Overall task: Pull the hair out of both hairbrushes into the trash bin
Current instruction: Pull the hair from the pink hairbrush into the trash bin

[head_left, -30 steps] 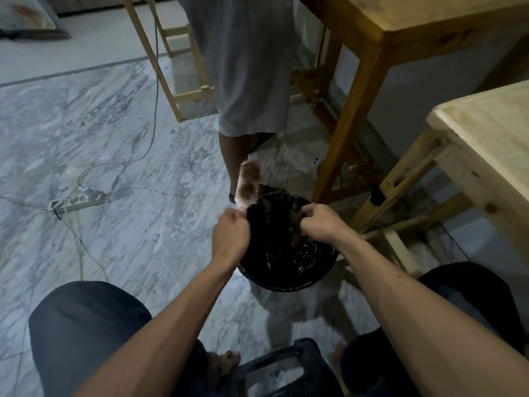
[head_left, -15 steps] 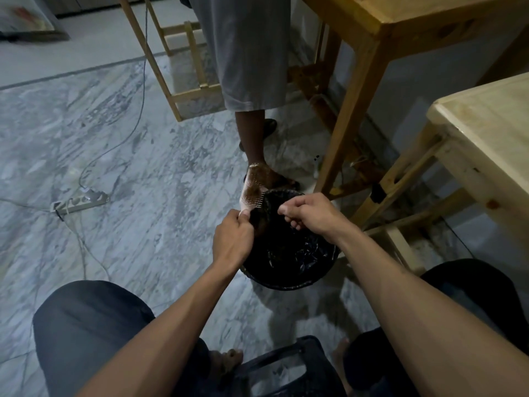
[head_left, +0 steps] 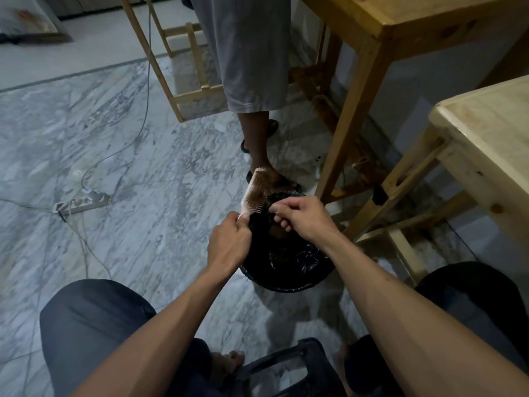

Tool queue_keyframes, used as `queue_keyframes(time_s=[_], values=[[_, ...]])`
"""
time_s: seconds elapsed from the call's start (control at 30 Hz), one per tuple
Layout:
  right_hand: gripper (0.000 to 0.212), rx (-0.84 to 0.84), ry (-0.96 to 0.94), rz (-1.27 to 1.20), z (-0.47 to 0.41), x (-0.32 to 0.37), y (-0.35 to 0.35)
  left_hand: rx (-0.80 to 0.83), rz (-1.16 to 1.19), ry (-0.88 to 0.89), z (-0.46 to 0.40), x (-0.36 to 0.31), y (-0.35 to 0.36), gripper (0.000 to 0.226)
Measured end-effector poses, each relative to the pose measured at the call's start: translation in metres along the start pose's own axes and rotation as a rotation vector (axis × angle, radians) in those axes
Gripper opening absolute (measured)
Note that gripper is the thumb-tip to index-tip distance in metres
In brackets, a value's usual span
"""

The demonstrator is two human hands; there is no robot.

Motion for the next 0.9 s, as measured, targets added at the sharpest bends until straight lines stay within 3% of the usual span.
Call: queue_keyframes(time_s=[0.17,0.37,0.47,0.6,0.73,0.8,0.9], values=[[0.013,-0.08,-0.067,-0.001,0.01,0.01,-0.02,-0.012,0.008,-0.177,-0.003,0.018,0.004,0.036],[0.018,-0.167,-0.057,-0.131,0.017,0.015,-0.038,0.003,0.083,-0.217,-0.003,0.019,0.008,0.039],[0.015,-0.148,0.02,-0.037,0.019,0.008,-0.035,0.003,0.165,-0.236,-0.004,0.014,0.009,0.039],[0.014,-0.205,0.176,0.186,0.023,-0.012,-0.039,-0.141,0.281,-0.326,-0.017,0.017,0.001,0.037],[0.015,-0.26,0.297,0.211,0.024,-0.026,-0.044,-0.212,0.272,-0.288,-0.021,0.016,-0.01,0.038],[0.027,-0.113,0.31,0.279,0.021,-0.021,-0.037,-0.181,0.204,-0.209,-0.015,0.01,-0.009,0.037],[0.079,0.066,0.328,0.387,0.011,-0.007,-0.025,-0.136,0.103,-0.063,-0.006,0.002,0.001,0.034]])
Point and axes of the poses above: each hand's wrist, its own z-axis away from the middle knuckle, its own y-axis out of the palm, x = y × z, the point moved 1 cm from there along -z, towards the middle knuckle, and after that the axes turned 1 degree about -x, right-handed, at the moved point
